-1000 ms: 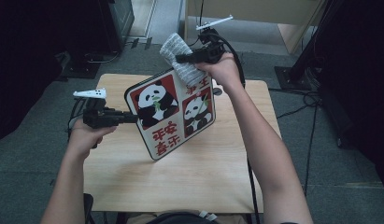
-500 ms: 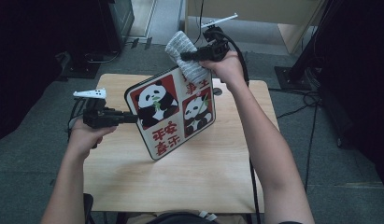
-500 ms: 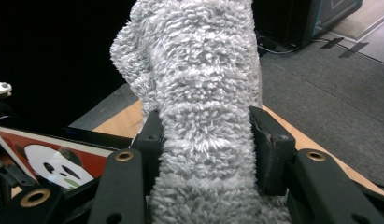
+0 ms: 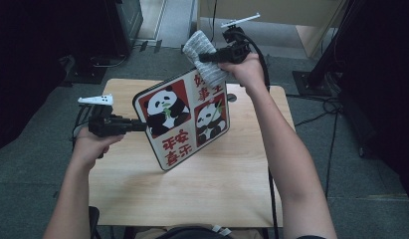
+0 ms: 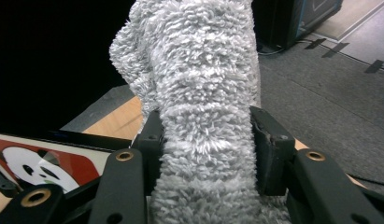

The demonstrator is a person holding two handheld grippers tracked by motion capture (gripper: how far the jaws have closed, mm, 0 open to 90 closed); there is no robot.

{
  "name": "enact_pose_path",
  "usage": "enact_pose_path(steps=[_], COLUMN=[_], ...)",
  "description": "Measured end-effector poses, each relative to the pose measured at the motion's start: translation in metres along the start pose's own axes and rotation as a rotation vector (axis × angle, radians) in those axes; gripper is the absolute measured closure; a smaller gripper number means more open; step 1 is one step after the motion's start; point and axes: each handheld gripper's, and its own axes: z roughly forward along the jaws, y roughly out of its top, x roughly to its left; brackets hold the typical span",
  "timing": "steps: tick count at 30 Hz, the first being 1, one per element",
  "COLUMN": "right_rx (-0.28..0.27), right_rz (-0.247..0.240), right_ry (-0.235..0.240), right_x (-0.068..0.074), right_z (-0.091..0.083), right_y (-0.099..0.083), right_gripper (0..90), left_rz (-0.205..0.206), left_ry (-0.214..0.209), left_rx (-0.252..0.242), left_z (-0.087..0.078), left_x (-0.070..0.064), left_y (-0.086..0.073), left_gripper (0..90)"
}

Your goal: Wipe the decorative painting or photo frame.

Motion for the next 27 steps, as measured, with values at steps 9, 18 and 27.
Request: enact_pose_path(steps=[9, 18, 27], right_rx=[-0.004, 0.001, 0.005], right_rz=[0.013, 0.045, 0.082], right_ry=[-0.033, -0.068, -0.115], right_x=[-0.009, -0.021, -0.035], right_z=[-0.007, -0.014, -0.025], right_y=[-0.001, -0.001, -0.007], right_gripper=[55.1, 55.1, 60.8], left_rz=[0.0, 0.002, 0.0], left_ry=[-0.003, -0.003, 0.004], left_rx=[0.001, 0.0, -0.004], left_z=[0.0, 0.0, 0.0], left_x=[0.0, 0.001, 0.002], left_y=[0.0, 0.0, 0.0], left_gripper=[77.5, 77.6, 77.9])
